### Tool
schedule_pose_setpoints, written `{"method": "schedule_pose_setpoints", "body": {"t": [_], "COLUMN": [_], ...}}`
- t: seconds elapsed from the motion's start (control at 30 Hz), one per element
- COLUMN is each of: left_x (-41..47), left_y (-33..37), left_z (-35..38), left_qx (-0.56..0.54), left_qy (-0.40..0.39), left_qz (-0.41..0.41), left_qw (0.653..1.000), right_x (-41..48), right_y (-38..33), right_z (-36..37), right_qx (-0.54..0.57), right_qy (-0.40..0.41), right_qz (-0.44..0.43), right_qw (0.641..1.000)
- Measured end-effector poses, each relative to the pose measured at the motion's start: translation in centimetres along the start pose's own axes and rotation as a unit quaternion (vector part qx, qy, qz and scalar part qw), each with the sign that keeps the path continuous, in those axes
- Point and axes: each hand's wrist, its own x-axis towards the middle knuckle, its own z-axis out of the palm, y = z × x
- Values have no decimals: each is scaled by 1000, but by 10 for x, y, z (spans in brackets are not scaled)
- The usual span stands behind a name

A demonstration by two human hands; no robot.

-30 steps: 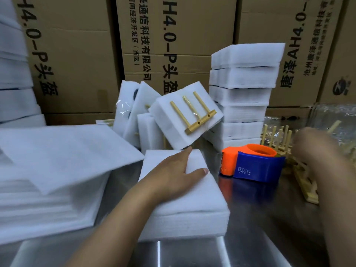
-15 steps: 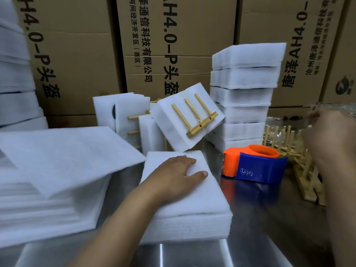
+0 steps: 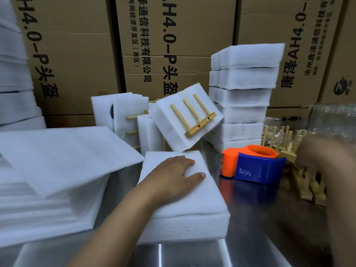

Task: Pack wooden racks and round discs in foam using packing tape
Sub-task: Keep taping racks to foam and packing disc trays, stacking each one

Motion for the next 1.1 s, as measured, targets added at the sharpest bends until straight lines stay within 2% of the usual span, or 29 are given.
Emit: {"method": "schedule_pose_setpoints", "body": {"t": [0.07,0.13,0.2,0.27,0.33,0.4,0.53,0.67,0.77,0.93,1.03,1.1], "left_x": [0,-1,-1,-1,-1,-1,-2,-2,-3,-2,-1,0], "left_y": [0,0,0,0,0,0,2,2,2,2,2,1], "left_z": [0,0,0,0,0,-1,-1,-2,-2,-2,-1,-1], "left_qx": [1,2,2,3,5,7,6,4,-1,-2,0,2], "left_qy": [0,-1,-3,-2,0,-3,-5,-8,-9,-12,-11,-10], "left_qz": [-1,-2,-3,-2,-1,-2,-1,-3,-4,-4,-2,-1], "left_qw": [1000,1000,1000,1000,1000,1000,1000,1000,1000,1000,1000,1000], "right_x": [0,0,-1,-1,0,0,2,2,4,31,41,39], "right_y": [-5,-12,-20,-21,-14,-8,-13,-19,-18,-7,-9,-15], "right_z": [3,4,4,2,-1,-2,9,8,1,-9,-15,-12], "right_qx": [-32,-40,10,97,116,89,-32,-40,3,29,-15,-82], "right_qy": [4,81,139,124,92,62,-26,-88,-91,11,2,-11], "right_qz": [-6,-9,-10,-1,9,8,-49,-64,-61,-17,-12,-14], "right_qw": [999,996,990,987,989,994,998,993,994,999,1000,997]}}
